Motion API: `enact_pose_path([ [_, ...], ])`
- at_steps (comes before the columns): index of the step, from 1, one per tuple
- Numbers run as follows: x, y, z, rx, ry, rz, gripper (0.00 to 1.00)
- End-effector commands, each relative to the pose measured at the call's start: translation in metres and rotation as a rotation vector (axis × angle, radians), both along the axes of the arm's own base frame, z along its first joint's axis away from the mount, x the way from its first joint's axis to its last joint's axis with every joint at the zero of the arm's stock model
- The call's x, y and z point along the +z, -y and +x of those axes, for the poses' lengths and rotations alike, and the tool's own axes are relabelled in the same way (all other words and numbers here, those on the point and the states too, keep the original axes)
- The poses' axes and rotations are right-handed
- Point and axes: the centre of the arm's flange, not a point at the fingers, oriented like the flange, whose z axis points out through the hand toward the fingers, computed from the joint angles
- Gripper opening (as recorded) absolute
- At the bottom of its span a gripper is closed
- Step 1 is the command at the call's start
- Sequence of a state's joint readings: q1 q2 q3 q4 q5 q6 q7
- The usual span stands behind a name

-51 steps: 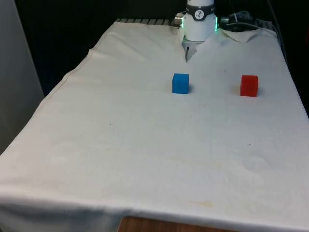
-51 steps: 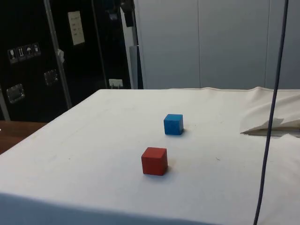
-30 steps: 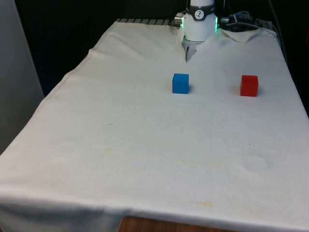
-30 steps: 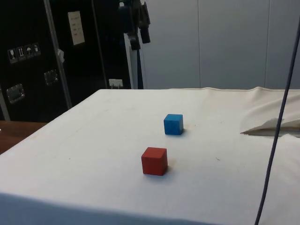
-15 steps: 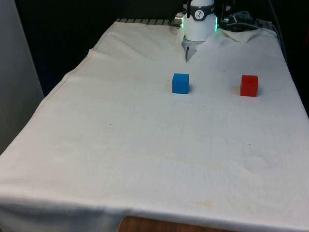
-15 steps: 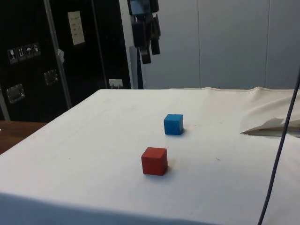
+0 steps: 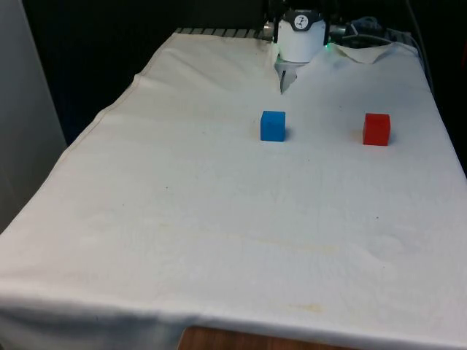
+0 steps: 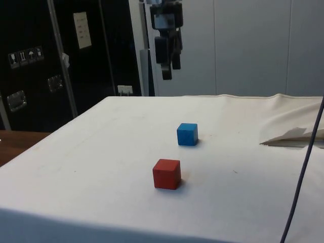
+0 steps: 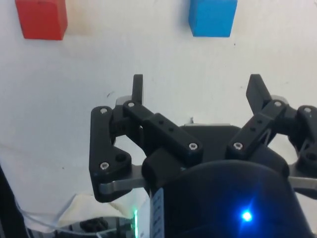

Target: Stack the two cubes.

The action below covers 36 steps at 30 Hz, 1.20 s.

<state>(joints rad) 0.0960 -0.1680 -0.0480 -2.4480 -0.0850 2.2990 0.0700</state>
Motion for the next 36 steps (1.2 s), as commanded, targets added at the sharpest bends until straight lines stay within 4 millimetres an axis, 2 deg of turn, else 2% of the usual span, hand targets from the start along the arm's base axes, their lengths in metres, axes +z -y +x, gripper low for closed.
enact_pose_path([
  [1, -0.005, 0.004, 0.000, 0.000, 0.013, -0.001, 1.00],
  [6, -0.025, 0.012, -0.002, -0.005, 0.025, 0.003, 1.00],
  [7, -0.022, 0.010, -0.002, -0.005, 0.017, 0.007, 1.00],
  [13, -0.049, 0.019, -0.003, -0.015, 0.028, 0.006, 1.00],
  [24, -0.077, 0.026, -0.011, -0.028, 0.021, 0.012, 1.00],
  [32, -0.108, 0.034, -0.014, -0.035, 0.041, 0.007, 1.00],
  [36, -0.117, 0.037, -0.014, -0.038, 0.043, 0.008, 1.00],
])
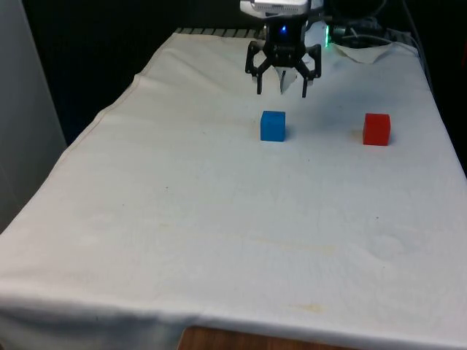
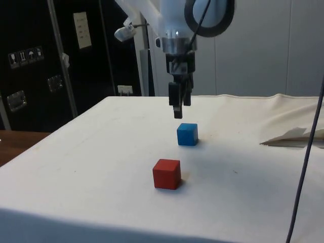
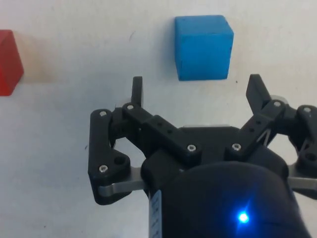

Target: Stack the two cubes.

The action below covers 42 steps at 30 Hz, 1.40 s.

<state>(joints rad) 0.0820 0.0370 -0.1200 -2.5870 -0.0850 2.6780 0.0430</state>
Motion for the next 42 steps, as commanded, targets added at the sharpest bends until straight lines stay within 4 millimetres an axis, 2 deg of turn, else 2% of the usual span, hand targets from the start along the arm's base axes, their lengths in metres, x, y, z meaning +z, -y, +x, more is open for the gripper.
enact_pose_path([
  [1, -0.005, 0.003, -0.001, 0.000, 0.010, -0.003, 1.00],
  [14, -0.044, 0.013, -0.002, -0.013, 0.020, -0.007, 1.00],
  [28, -0.074, 0.022, -0.006, -0.024, 0.015, -0.017, 1.00],
  [29, -0.075, 0.022, -0.007, -0.024, 0.014, -0.017, 0.96],
  [31, -0.077, 0.023, -0.007, -0.025, 0.014, -0.018, 0.79],
  [35, -0.079, 0.023, -0.007, -0.027, 0.005, -0.021, 0.34],
  [36, -0.080, 0.023, -0.007, -0.026, 0.012, -0.019, 0.18],
  [38, -0.080, 0.023, -0.007, -0.027, 0.012, -0.019, 0.01],
  [42, -0.080, 0.024, -0.007, -0.028, 0.012, -0.019, 0.01],
])
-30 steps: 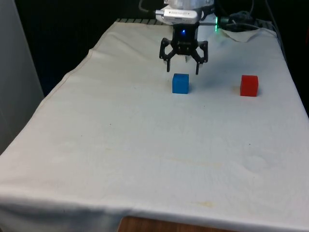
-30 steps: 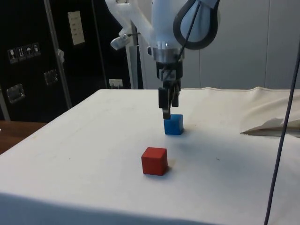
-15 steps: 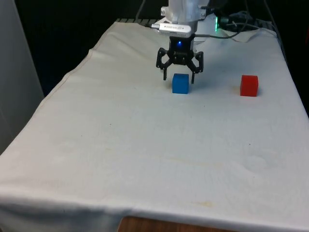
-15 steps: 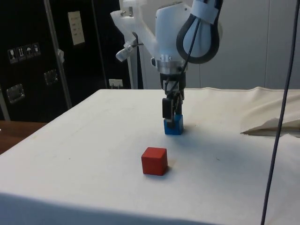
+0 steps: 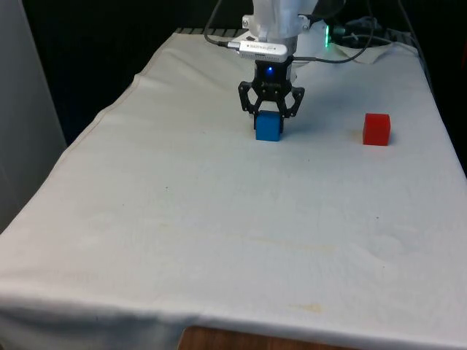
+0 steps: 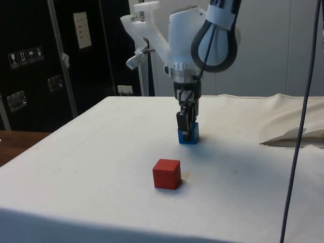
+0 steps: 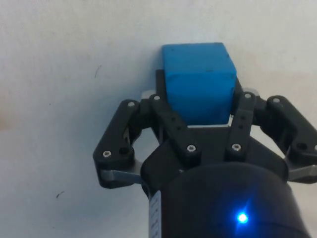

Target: Stack the two cubes.

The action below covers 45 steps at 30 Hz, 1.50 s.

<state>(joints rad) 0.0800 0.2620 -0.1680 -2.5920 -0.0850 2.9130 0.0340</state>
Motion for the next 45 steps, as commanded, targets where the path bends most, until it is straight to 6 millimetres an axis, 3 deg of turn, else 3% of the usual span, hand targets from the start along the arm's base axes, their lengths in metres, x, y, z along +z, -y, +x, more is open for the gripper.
enact_pose_path([
  [1, -0.002, 0.000, 0.000, 0.000, 0.007, 0.002, 0.02],
  [13, 0.002, 0.000, 0.001, 0.000, 0.004, 0.000, 0.02],
  [45, 0.100, -0.009, -0.004, 0.007, 0.084, 0.020, 0.02],
])
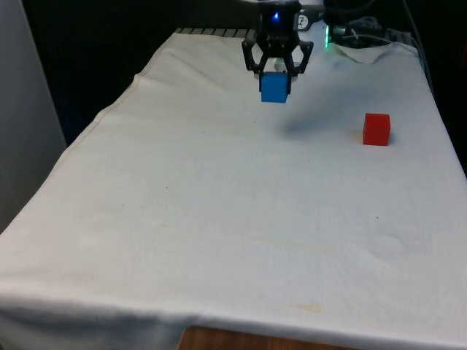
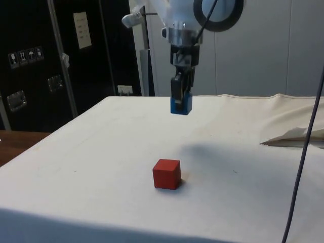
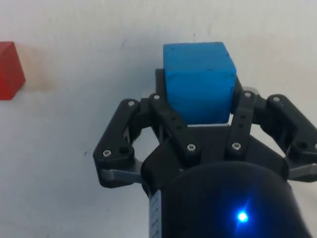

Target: Stack the two cubes.

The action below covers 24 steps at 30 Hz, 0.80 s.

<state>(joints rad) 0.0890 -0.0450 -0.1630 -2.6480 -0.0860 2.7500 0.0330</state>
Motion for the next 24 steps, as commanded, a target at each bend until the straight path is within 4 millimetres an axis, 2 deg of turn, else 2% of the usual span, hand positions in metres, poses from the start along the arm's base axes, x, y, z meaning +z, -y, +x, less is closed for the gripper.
enact_pose_path([
  [1, 0.002, 0.001, 0.000, 0.002, -0.006, -0.011, 0.02],
  [13, 0.021, -0.004, 0.001, 0.023, -0.026, -0.007, 0.02],
  [21, 0.036, -0.031, 0.001, 0.031, -0.041, -0.013, 0.02],
  [22, 0.035, -0.029, 0.001, 0.034, -0.036, -0.008, 0.02],
  [24, 0.038, -0.040, 0.001, 0.033, -0.038, -0.013, 0.02],
])
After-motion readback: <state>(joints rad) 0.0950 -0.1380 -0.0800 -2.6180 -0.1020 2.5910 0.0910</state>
